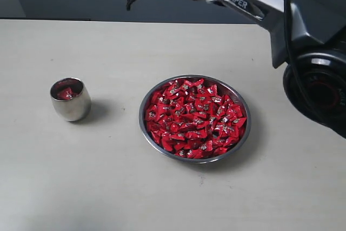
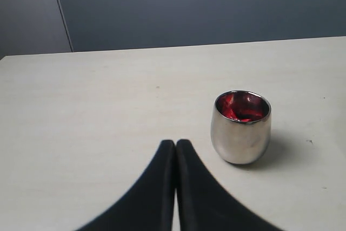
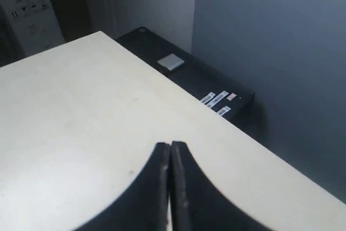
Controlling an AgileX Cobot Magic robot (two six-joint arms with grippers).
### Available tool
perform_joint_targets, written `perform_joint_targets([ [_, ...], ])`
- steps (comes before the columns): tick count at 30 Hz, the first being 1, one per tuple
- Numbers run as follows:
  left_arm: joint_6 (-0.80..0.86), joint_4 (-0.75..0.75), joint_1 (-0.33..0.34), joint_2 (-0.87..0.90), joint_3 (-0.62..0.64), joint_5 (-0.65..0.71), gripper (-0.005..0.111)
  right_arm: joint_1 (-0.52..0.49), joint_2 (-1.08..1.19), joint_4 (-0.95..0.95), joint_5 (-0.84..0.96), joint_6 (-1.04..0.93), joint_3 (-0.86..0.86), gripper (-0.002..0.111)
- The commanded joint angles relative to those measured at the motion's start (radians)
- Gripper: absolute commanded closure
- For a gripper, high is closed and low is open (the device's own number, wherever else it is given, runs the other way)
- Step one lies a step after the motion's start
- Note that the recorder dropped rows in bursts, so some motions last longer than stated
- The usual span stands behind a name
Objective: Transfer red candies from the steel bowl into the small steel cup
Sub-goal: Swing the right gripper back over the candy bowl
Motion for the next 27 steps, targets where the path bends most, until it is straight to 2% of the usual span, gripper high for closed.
perform_joint_targets([
  [1, -0.003, 0.001, -0.008, -0.004, 0.004, -0.002, 0.106, 0.001, -0.109, 0.001, -0.209, 0.002, 0.241, 0.109],
  [4, -0.003, 0.001, -0.008, -0.004, 0.004, -0.002, 0.106, -0.012, -0.259, -0.001, -0.402, 0.002, 0.585, 0.109],
  [7, -0.003, 0.001, -0.008, -0.004, 0.004, -0.002, 0.106, -0.041, -0.402, -0.013, -0.510, 0.002, 0.819, 0.109],
  [12, -0.003, 0.001, -0.008, -0.004, 0.004, -0.002, 0.106, -0.156, -0.560, -0.009, -0.542, 0.002, 1.103, 0.109],
  [18, -0.003, 0.001, -0.008, -0.004, 0.004, -0.002, 0.106, -0.210, -0.585, -0.049, -0.268, 0.002, 1.155, 0.109],
  [27, -0.003, 0.001, -0.008, -0.004, 0.004, -0.002, 0.106, -0.235, -0.585, -0.115, -0.033, 0.002, 1.155, 0.109],
])
